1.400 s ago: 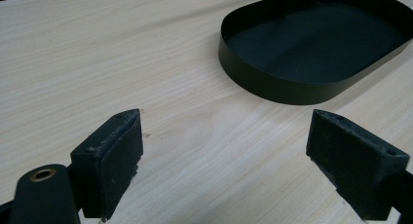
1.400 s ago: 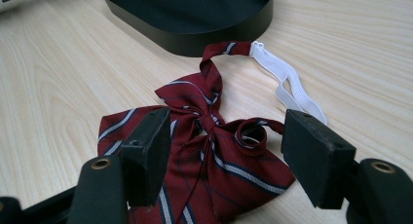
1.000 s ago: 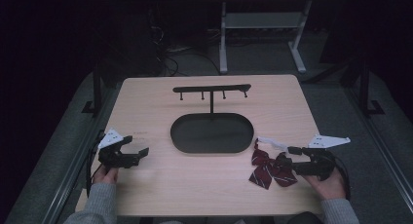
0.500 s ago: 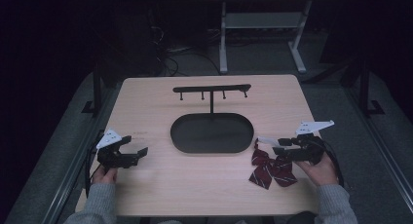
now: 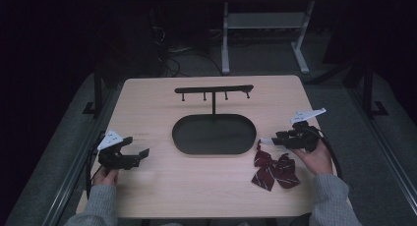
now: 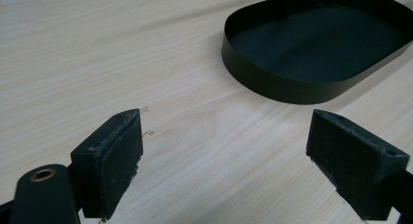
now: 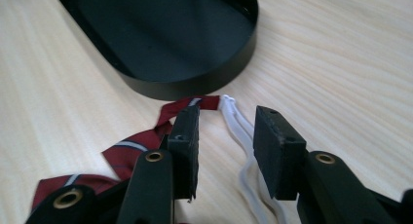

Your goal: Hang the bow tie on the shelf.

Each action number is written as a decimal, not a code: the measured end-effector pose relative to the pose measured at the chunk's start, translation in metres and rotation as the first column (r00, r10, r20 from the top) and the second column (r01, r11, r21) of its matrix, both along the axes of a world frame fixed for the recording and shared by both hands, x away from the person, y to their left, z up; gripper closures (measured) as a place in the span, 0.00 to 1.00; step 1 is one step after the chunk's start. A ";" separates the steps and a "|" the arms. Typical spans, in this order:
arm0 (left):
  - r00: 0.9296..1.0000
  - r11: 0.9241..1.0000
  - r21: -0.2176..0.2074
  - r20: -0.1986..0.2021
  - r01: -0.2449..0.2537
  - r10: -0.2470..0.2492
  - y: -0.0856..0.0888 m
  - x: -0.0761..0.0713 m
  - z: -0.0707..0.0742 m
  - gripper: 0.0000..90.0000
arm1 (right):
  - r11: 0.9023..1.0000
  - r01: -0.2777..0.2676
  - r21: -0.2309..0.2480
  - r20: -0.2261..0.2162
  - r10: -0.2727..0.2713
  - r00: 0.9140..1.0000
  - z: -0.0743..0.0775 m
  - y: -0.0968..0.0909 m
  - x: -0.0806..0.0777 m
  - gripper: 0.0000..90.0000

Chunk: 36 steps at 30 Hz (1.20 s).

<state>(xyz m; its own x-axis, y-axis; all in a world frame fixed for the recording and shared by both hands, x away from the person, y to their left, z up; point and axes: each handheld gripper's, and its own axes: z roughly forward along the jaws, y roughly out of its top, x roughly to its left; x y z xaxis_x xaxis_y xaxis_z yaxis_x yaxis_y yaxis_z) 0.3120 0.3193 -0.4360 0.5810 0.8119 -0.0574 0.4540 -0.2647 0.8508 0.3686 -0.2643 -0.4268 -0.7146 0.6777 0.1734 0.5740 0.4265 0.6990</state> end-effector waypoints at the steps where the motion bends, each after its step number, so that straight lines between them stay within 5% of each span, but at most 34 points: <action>1: 1.000 1.000 0.005 -0.002 0.002 -0.002 0.000 0.000 0.000 0.14 | 1.000 0.003 0.000 -0.001 -0.003 1.000 -0.002 -0.001 0.001 0.68; 9: 1.000 1.000 0.008 -0.005 0.008 -0.008 -0.003 0.000 -0.001 0.14 | 0.997 0.032 -0.077 -0.059 -0.036 0.998 -0.019 -0.002 0.007 0.63; 12: 1.000 1.000 0.004 -0.005 0.007 -0.007 -0.003 0.001 -0.001 0.14 | 0.992 0.032 -0.121 -0.050 -0.039 0.998 -0.022 -0.001 0.008 0.62; 18: 1.000 1.000 0.011 -0.005 0.015 -0.015 -0.004 0.001 -0.002 0.14 | 0.990 0.053 -0.129 -0.049 -0.060 0.997 -0.028 -0.009 0.004 0.63; 36: 1.000 1.000 0.014 -0.008 0.014 -0.014 -0.005 0.002 -0.002 0.14 | 0.984 0.028 -0.176 -0.046 -0.037 0.998 -0.034 -0.006 0.001 0.97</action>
<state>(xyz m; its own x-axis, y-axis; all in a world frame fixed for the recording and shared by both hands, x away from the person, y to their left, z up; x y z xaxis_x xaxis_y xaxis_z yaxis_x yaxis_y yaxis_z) 0.3136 0.3146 -0.4378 0.5922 0.8042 -0.0506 0.4565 -0.2830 0.8435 0.3692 -0.2700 -0.4605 -0.6852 0.7234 0.0844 0.6212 0.5200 0.5862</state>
